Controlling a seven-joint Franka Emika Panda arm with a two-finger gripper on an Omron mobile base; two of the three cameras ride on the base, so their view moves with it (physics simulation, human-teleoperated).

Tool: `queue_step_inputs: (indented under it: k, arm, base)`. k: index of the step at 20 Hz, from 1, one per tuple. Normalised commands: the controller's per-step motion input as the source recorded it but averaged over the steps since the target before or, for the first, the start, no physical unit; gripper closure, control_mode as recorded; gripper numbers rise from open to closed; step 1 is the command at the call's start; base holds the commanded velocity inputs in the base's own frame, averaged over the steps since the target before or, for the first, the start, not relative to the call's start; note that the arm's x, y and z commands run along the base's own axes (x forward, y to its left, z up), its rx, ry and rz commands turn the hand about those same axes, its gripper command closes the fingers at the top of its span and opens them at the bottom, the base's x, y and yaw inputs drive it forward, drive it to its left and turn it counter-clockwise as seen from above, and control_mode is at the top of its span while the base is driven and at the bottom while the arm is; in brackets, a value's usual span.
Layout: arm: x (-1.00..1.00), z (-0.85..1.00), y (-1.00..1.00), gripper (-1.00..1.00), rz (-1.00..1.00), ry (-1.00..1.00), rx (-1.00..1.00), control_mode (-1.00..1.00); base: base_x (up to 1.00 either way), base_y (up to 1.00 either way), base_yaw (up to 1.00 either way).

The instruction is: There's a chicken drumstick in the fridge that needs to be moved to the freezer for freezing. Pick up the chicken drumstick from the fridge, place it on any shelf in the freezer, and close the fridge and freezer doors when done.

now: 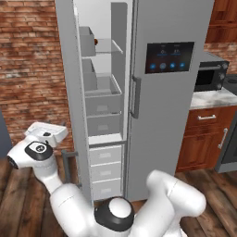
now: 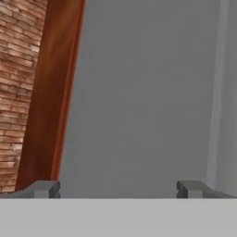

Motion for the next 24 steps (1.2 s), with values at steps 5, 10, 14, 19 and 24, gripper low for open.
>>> queue_step_inputs:
  k: [5,10,14,19,24]
  arm:
    - [0.34,0.0,-0.07,-1.0,-0.1,0.0,0.0,-1.0]
    - [0.19,0.0,-0.33,-1.0,-0.08,0.0,0.02,-1.0]
    - [0.13,0.0,-0.46,-1.0,-0.05,0.0,0.05,-1.0]
    - [0.11,0.0,-0.49,-1.0,-0.03,0.0,0.06,-1.0]
    - [0.01,0.0,-0.61,-1.0,-0.02,0.0,0.09,-1.0]
  base:
    - [0.0,0.0,0.0]
    - [0.0,0.0,0.0]
    - [0.0,0.0,0.0]
    - [0.0,0.0,0.0]
    - [0.0,0.0,0.0]
